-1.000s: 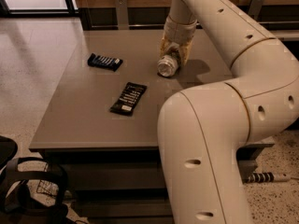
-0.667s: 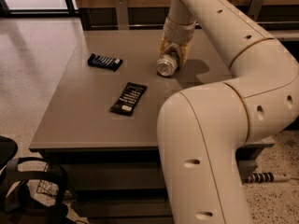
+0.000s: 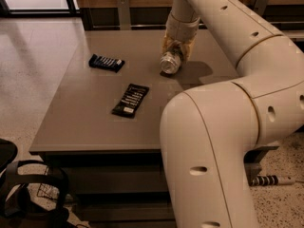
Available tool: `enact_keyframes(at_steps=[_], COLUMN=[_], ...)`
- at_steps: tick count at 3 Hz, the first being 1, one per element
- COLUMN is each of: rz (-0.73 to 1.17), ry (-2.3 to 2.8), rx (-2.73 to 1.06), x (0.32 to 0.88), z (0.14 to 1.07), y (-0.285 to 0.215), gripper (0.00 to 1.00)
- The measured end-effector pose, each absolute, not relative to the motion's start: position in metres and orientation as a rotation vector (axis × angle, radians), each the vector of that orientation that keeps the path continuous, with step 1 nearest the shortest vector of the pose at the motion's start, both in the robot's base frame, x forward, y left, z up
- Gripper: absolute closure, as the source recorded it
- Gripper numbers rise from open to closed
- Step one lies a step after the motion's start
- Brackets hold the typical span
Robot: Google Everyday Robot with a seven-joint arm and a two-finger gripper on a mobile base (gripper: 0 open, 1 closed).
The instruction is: Place 7up can upright
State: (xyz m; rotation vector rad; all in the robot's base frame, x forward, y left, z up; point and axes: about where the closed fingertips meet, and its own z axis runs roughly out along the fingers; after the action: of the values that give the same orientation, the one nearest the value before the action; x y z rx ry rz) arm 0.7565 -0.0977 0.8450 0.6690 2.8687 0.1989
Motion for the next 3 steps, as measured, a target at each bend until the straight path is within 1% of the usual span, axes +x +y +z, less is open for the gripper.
enact_keyframes(at_steps=[1, 3], rz=[0.183, 0.157], ry=[2.791, 2.619], rx=[0.655, 0.660], x=[0.753, 0.727], z=[0.874, 0.926], y=[-0.107, -0.129], gripper=[1.00, 1.00])
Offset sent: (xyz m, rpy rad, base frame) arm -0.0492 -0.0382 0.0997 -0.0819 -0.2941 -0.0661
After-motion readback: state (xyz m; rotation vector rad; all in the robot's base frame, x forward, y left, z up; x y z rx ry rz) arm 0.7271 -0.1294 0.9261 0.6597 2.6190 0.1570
